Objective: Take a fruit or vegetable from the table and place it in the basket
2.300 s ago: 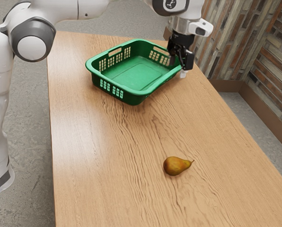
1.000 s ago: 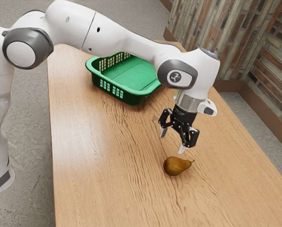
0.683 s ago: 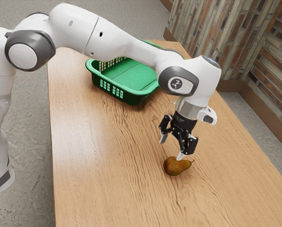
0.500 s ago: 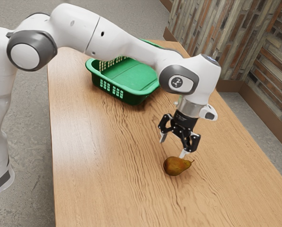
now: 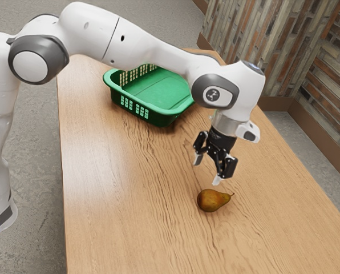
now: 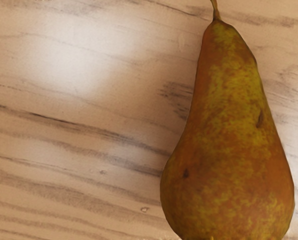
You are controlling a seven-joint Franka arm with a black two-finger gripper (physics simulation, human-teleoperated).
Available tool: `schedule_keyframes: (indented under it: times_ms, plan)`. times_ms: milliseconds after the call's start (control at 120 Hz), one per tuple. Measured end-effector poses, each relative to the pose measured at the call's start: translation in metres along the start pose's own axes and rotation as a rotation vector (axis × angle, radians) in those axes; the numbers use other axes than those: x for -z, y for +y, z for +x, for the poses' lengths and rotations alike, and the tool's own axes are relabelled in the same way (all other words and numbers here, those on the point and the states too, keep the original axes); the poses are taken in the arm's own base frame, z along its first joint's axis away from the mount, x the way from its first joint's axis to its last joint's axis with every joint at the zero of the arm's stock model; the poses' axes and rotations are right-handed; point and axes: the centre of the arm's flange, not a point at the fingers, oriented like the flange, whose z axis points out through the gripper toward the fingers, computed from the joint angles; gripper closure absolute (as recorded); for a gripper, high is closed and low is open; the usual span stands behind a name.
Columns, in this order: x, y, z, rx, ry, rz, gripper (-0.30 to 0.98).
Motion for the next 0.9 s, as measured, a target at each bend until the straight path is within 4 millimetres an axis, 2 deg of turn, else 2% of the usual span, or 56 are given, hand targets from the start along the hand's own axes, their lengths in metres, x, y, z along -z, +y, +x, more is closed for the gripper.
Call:
schedule_keyframes:
  times_ms: [217,317,383,900]
  plan:
    - [-0.004,0.004,0.002,-0.176,-0.007,0.0,0.0]
    - [-0.014,0.018,-0.003,-0.263,-0.031,0.001,0.0]
    - [-0.013,0.026,-0.005,-0.303,-0.032,-0.011,0.0]
    - [-0.051,0.03,0.018,-0.397,-0.093,-0.062,0.0]
